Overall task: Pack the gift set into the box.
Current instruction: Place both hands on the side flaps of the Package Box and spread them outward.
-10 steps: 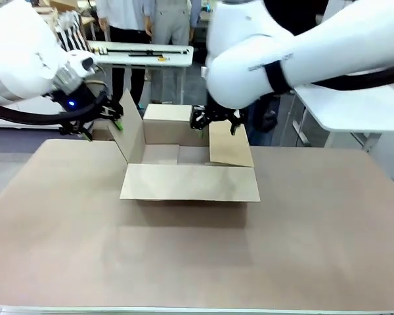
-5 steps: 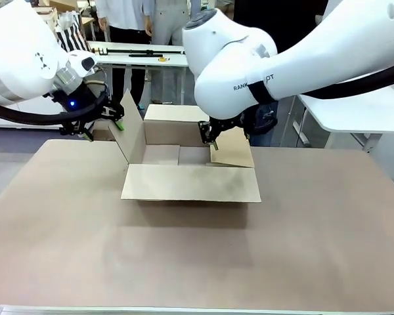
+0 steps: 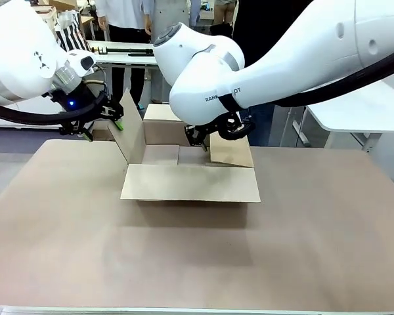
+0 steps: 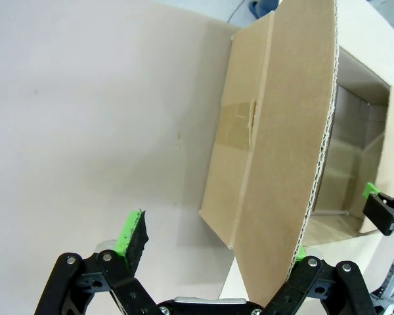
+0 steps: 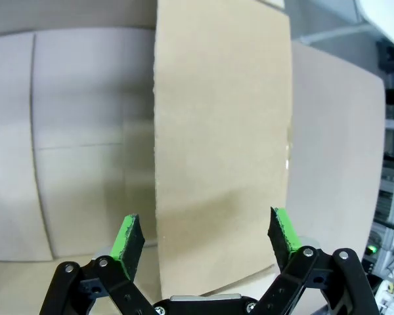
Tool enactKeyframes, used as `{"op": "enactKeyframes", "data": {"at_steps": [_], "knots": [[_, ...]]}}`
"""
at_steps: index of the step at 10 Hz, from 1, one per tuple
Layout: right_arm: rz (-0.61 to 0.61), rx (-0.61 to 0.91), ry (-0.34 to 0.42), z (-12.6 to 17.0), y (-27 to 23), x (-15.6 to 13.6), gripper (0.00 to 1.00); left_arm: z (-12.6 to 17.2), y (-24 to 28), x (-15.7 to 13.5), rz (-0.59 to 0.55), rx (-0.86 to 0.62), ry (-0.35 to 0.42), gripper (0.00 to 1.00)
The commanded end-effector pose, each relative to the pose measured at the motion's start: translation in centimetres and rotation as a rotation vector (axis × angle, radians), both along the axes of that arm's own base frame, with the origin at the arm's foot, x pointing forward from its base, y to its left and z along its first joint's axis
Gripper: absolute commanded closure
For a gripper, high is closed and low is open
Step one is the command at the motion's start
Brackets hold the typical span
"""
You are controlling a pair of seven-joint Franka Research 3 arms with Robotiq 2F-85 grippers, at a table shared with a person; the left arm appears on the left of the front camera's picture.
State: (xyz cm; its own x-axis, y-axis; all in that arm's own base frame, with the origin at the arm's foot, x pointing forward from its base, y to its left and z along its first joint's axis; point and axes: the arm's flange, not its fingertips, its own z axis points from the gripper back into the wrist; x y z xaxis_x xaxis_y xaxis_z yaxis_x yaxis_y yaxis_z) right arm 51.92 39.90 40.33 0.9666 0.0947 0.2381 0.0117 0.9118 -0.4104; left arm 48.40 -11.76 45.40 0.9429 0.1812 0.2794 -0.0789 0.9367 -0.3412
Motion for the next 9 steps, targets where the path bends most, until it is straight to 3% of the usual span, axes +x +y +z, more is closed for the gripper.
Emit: {"op": "enactKeyframes", "data": {"at_steps": [1, 5, 9], "knots": [[-0.012, -0.011, -0.037, -1.4, 1.0, 0.8, 0.00, 0.2, 0.0, 0.1, 0.015, 0.019, 0.000, 0.00], [-0.077, -0.113, -0.036, -2.6, -0.5, 1.1, 0.00, 0.2, 0.0, 0.1, 0.015, 0.019, 0.000, 0.00], [-0.147, -0.142, -0.135, 1.6, -3.9, -0.6, 0.00, 0.2, 0.0, 0.1, 0.015, 0.019, 0.000, 0.00]]}}
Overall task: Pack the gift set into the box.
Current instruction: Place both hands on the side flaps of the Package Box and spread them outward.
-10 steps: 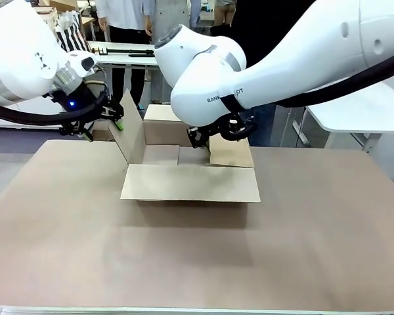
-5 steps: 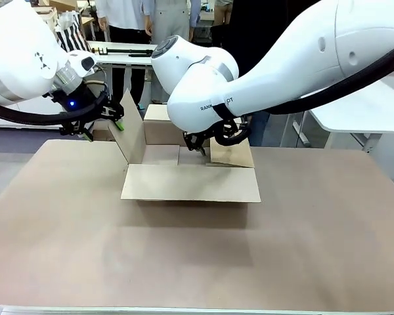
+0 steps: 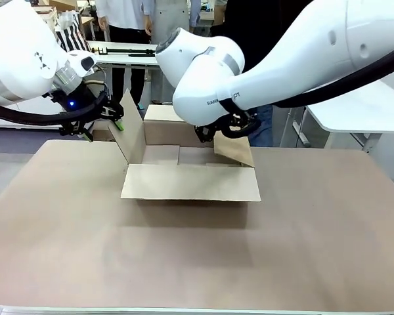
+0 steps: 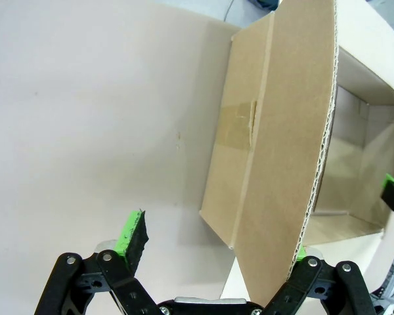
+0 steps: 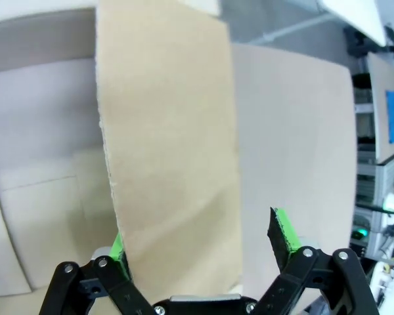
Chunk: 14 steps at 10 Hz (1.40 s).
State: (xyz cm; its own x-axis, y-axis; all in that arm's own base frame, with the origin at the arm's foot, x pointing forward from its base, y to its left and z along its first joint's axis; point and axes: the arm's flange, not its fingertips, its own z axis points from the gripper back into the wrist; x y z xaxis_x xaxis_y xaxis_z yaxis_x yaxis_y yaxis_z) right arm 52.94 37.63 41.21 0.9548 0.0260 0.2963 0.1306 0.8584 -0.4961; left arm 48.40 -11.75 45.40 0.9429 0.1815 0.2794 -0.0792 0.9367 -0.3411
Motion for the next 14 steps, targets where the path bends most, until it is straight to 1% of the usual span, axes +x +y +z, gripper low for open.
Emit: {"op": "enactKeyframes", "data": {"at_steps": [1, 2, 3, 5, 6, 7, 8, 10, 11, 12, 13, 14], "knots": [[-0.058, -0.037, -0.096, 2.0, -2.7, -2.3, 0.00, 0.2, 0.0, 0.1, 0.015, 0.019, 0.000, 0.00], [-0.070, -0.011, -0.115, 3.2, -4.1, -2.9, 0.00, 0.2, 0.0, 0.1, 0.015, 0.019, 0.000, 0.00], [-0.074, 0.025, -0.112, 4.1, -5.4, -3.6, 0.00, 0.2, 0.0, 0.1, 0.015, 0.019, 0.000, 0.00], [-0.153, 0.070, -0.123, 3.9, -8.9, -5.2, 0.00, 0.2, 0.0, 0.1, 0.015, 0.019, 0.000, 0.00], [-0.177, 0.130, -0.129, 3.3, -11.0, -6.1, 0.00, 0.2, 0.0, 0.1, 0.015, 0.019, 0.000, 0.00], [-0.101, 0.277, -0.106, 2.9, -11.9, -7.1, 0.00, 0.2, 0.0, 0.1, 0.015, 0.019, 0.000, 0.00], [-0.142, 0.043, -0.097, 5.0, -8.6, -4.0, 0.00, 0.2, 0.0, 0.1, 0.015, 0.019, 0.000, 0.00], [-0.142, 0.043, -0.097, 5.0, -8.6, -4.0, 0.00, 0.2, 0.0, 0.1, 0.015, 0.019, 0.000, 0.00], [-0.142, 0.109, -0.093, 4.2, -9.9, -5.0, 0.00, 0.2, 0.0, 0.1, 0.015, 0.019, 0.000, 0.00], [-0.112, 0.263, -0.053, 4.2, -12.8, -4.3, 0.00, 0.2, 0.0, 0.1, 0.015, 0.019, 0.000, 0.00], [-0.118, 0.437, -0.014, 4.6, -15.4, -3.5, 0.00, 0.2, 0.0, 0.1, 0.015, 0.019, 0.000, 0.00], [-0.069, 0.558, 0.021, 5.0, -17.2, -3.2, 0.00, 0.2, 0.0, 0.1, 0.015, 0.019, 0.000, 0.00]]}}
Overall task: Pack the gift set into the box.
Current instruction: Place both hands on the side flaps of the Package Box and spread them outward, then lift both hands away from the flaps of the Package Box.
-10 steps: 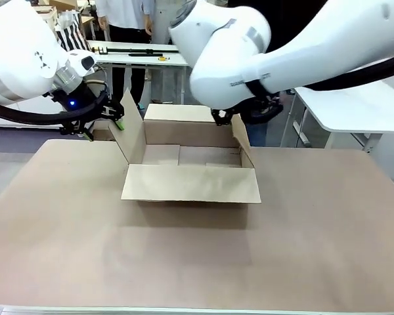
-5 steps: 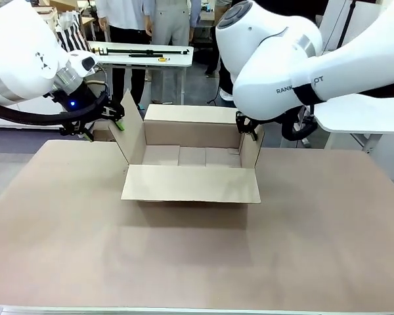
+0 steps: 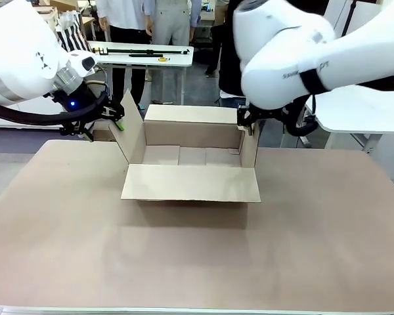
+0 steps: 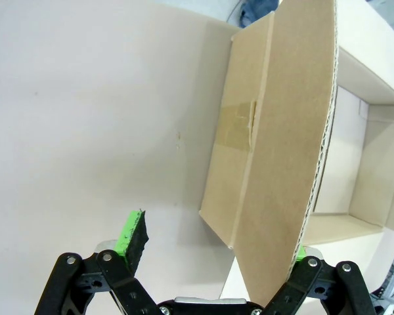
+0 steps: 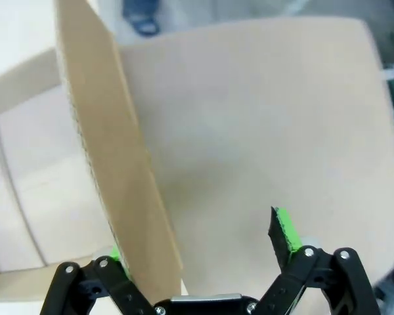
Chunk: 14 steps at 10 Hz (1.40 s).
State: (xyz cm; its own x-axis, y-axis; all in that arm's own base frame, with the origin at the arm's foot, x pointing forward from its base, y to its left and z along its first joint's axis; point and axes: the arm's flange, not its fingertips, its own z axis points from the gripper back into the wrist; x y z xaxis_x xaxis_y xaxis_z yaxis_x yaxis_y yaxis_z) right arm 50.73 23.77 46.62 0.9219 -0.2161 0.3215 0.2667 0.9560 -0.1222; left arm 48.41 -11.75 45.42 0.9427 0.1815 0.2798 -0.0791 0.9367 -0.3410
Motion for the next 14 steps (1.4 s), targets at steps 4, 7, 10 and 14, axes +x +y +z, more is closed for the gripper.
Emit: {"op": "enactKeyframes", "data": {"at_steps": [4, 7, 10, 14], "knots": [[0.058, 0.295, 0.079, -1.0, -8.6, 0.0, 0.00, 0.2, 0.0, 0.1, 0.015, 0.019, 0.001, 0.00], [0.041, 0.289, 0.087, -1.2, -8.5, 0.8, 0.00, 0.2, 0.0, 0.1, 0.015, 0.019, 0.001, 0.00], [0.041, 0.289, 0.087, -1.2, -8.5, 0.8, 0.00, 0.2, 0.0, 0.1, 0.015, 0.019, 0.001, 0.00], [0.041, 0.289, 0.087, -1.2, -8.5, 0.8, 0.00, 0.2, 0.0, 0.1, 0.015, 0.019, 0.001, 0.00]]}}
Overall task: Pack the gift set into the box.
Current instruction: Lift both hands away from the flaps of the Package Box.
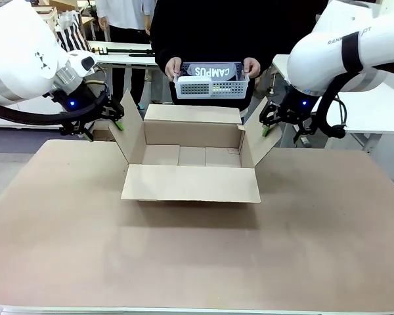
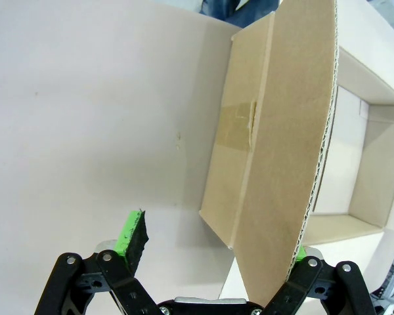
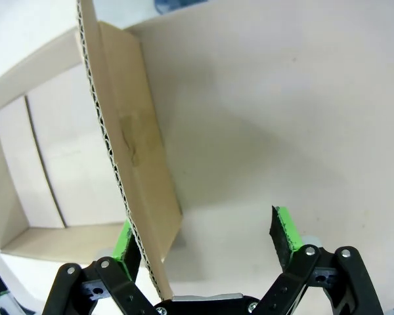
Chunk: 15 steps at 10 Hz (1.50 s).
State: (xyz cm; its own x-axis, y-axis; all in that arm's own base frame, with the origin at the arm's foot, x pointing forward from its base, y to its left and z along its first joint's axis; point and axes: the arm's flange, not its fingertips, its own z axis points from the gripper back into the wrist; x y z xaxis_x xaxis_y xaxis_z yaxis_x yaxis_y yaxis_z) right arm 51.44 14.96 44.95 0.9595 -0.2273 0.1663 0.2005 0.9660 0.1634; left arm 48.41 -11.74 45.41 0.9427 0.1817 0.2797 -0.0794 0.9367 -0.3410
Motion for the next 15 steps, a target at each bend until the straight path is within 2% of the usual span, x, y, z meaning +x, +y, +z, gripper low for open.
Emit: {"op": "enactKeyframes", "data": {"at_steps": [1, 15], "knots": [[-0.028, -0.028, 0.001, 0.43, 0.29, 0.08, 0.00, 0.16, -0.05, 0.08, 0.014, 0.019, 0.001, 0.00], [-0.028, -0.028, 0.001, 0.43, 0.29, 0.08, 0.00, 0.16, -0.05, 0.08, 0.014, 0.019, 0.001, 0.00]]}}
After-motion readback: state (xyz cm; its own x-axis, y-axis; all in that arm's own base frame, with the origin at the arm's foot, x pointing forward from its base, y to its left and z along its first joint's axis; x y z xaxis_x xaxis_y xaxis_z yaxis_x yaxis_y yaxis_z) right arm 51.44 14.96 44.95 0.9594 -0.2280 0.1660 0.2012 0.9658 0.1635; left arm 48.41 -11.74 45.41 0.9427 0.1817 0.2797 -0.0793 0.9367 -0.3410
